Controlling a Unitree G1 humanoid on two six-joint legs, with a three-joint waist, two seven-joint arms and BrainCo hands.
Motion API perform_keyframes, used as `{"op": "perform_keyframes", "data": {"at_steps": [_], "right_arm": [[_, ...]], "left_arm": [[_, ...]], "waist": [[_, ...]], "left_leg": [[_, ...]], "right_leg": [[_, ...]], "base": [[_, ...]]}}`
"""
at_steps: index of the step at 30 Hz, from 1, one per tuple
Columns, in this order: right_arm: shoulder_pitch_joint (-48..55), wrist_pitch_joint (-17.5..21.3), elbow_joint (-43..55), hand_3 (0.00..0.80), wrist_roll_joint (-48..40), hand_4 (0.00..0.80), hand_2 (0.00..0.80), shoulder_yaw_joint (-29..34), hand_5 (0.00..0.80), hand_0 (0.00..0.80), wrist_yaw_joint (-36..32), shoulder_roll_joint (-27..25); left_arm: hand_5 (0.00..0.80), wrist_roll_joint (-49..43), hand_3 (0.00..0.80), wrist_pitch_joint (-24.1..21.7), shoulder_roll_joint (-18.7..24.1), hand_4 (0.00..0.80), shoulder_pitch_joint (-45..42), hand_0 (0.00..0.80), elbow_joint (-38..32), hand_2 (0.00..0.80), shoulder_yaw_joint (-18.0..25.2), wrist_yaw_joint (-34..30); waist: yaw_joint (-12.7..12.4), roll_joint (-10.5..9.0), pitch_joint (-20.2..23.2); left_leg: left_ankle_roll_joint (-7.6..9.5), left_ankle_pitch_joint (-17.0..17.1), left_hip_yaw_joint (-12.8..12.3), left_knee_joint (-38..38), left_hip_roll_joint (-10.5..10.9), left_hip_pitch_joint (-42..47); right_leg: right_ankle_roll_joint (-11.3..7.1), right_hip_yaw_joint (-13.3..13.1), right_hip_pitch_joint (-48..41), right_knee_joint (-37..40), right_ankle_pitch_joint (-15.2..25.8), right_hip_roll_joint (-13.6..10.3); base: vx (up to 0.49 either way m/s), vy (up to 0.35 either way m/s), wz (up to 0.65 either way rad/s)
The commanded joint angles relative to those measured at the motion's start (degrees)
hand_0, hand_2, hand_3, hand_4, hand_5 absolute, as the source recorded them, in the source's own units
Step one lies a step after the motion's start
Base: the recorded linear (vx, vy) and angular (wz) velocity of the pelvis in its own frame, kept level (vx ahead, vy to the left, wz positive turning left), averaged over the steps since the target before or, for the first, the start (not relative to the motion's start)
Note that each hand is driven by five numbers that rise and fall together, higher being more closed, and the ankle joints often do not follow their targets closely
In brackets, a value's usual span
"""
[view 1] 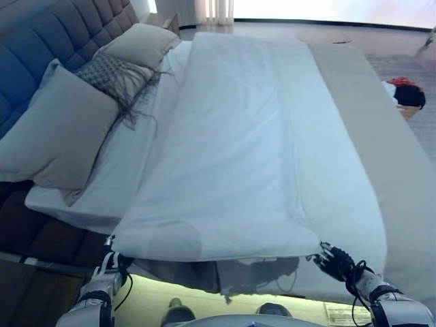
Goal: Make the bed neatly
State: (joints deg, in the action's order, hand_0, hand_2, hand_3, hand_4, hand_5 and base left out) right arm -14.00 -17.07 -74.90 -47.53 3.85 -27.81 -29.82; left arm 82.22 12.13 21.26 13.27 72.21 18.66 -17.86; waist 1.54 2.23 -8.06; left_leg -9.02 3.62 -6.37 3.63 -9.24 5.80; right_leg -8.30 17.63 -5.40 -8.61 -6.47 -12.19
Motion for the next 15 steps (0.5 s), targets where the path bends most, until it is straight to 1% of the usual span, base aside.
{"op": "perform_keyframes", "data": {"at_steps": [1,4,6,15], "right_arm": [[0.12,0.51,-2.3,0.8,1.3,0.8,0.8,0.96,0.8,0.8,-3.13,-1.97],[1.01,0.66,-3.11,0.8,2.79,0.8,0.8,0.01,0.8,0.8,-4.45,-1.0],[1.36,0.37,-2.99,0.8,3.66,0.8,0.8,-0.77,0.8,0.8,-4.69,-0.12],[1.88,-0.67,-4.37,0.8,6.16,0.8,0.8,-4.44,0.8,0.8,-5.89,3.66]], "left_arm": [[0.8,4.68,0.8,-6.05,8.39,0.8,-3.01,0.8,1.9,0.8,5.59,-3.18],[0.8,4.14,0.8,-5.68,9.37,0.8,-3.2,0.8,2.68,0.8,5.53,-3.52],[0.8,4.02,0.8,-5.66,9.92,0.8,-3.39,0.8,2.8,0.8,5.52,-3.02],[0.8,2.17,0.8,-4.41,12.8,0.8,-4.36,0.8,5.15,0.8,6.98,-2.47]], "waist": [[-3.12,0.89,2.52],[-3.36,0.6,2.99],[-3.66,0.48,3.3],[-5.67,0.12,4.73]], "left_leg": [[-0.87,-1.11,-0.63,-4.74,-2.64,0.28],[-0.3,-3.02,-0.84,-4.01,-1.6,1.11],[-0.03,-3.56,-0.8,-3.72,-1.09,1.34],[1.18,-4.67,0.05,-2.84,0.51,1.65]], "right_leg": [[1.2,-1.51,1.22,-2.36,-0.1,-2.05],[0.39,-1.8,0.15,0.18,1.37,-2.55],[0.01,-1.95,-0.49,1.76,2.15,-2.64],[-0.97,-1.17,-2.33,5.9,4.08,-2.86]], "base": [[-0.013,0.155,-0.02],[-0.016,0.133,-0.1],[-0.027,0.108,-0.05],[-0.019,0.065,0.01]]}}
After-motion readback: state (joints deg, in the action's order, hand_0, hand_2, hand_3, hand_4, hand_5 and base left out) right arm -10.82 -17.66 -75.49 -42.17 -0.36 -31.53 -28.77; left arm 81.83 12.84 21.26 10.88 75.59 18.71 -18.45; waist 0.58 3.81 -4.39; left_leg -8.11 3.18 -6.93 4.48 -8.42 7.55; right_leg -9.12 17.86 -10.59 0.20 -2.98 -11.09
